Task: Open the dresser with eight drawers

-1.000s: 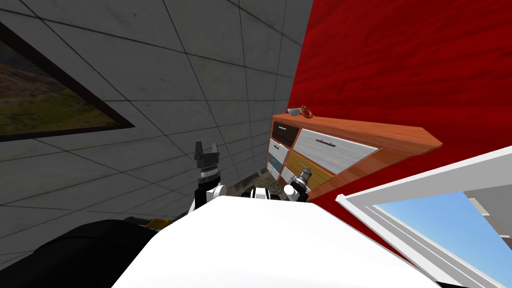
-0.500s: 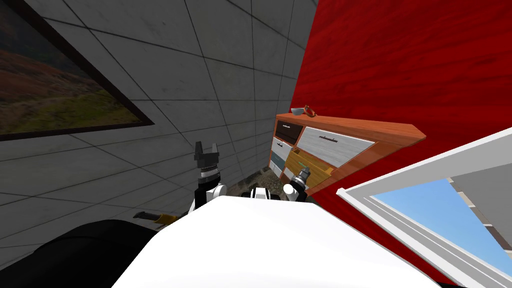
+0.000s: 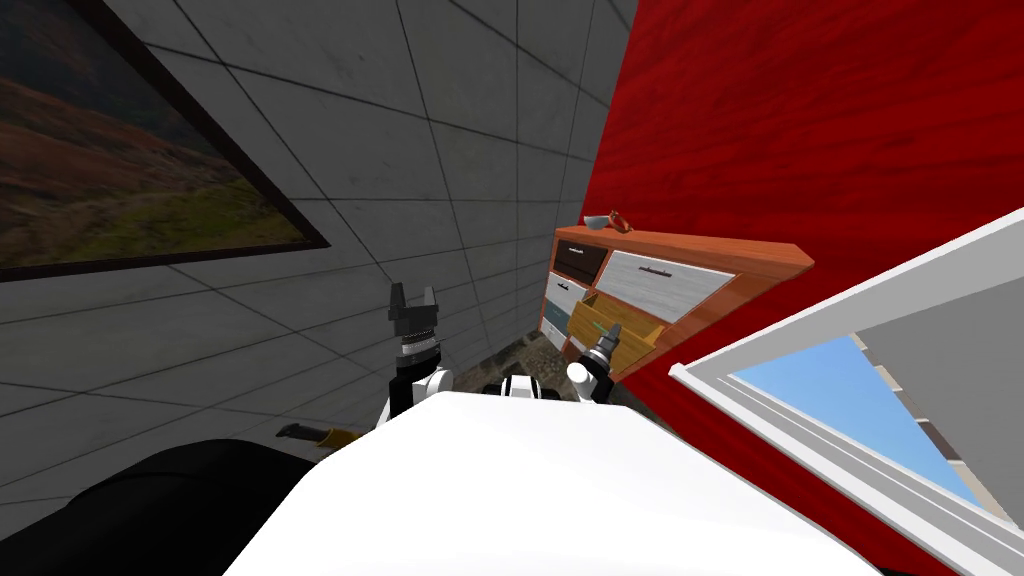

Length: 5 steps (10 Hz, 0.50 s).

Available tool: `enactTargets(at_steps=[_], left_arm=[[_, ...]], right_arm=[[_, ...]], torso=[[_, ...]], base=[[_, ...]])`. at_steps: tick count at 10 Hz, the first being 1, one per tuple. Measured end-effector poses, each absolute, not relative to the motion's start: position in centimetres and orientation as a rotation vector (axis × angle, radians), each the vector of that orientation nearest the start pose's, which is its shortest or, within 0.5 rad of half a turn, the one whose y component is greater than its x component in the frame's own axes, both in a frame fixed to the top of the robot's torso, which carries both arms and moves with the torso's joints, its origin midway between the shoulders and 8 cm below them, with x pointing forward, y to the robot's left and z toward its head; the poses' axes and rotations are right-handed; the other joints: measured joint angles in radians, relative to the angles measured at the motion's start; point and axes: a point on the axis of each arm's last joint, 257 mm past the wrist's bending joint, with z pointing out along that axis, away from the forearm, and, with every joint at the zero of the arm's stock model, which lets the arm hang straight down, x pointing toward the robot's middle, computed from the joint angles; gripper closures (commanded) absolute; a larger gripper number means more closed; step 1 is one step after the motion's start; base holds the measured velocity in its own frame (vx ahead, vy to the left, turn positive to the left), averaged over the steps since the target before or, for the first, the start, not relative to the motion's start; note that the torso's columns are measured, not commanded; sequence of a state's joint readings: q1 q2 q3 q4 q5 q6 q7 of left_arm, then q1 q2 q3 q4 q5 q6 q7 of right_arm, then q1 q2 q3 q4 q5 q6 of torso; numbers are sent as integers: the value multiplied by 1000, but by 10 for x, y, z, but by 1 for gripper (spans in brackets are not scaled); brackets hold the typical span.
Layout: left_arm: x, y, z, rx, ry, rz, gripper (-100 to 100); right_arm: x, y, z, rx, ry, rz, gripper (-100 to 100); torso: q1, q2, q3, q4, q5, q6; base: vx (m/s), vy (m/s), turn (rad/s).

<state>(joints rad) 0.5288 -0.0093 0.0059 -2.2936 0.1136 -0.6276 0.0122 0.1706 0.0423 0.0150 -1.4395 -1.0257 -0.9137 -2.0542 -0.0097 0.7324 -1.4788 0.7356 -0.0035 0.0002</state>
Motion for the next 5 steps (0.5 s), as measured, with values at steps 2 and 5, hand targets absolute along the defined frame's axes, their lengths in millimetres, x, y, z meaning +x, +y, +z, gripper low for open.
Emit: enactTargets(at_steps=[2,5], left_arm=[[313,297,44,-643,444,-1385,0],[313,297,44,-643,444,-1385,0]], right_arm=[[412,-398,-242,-693,1577,-1957,-100],[433,-394,-224,-709,1559,-1940,-100]], torso=[[6,3,2,2,2,0],[12,7,4,3,4,0]], base=[[-26,-12,-65],[-37,21,-89]])
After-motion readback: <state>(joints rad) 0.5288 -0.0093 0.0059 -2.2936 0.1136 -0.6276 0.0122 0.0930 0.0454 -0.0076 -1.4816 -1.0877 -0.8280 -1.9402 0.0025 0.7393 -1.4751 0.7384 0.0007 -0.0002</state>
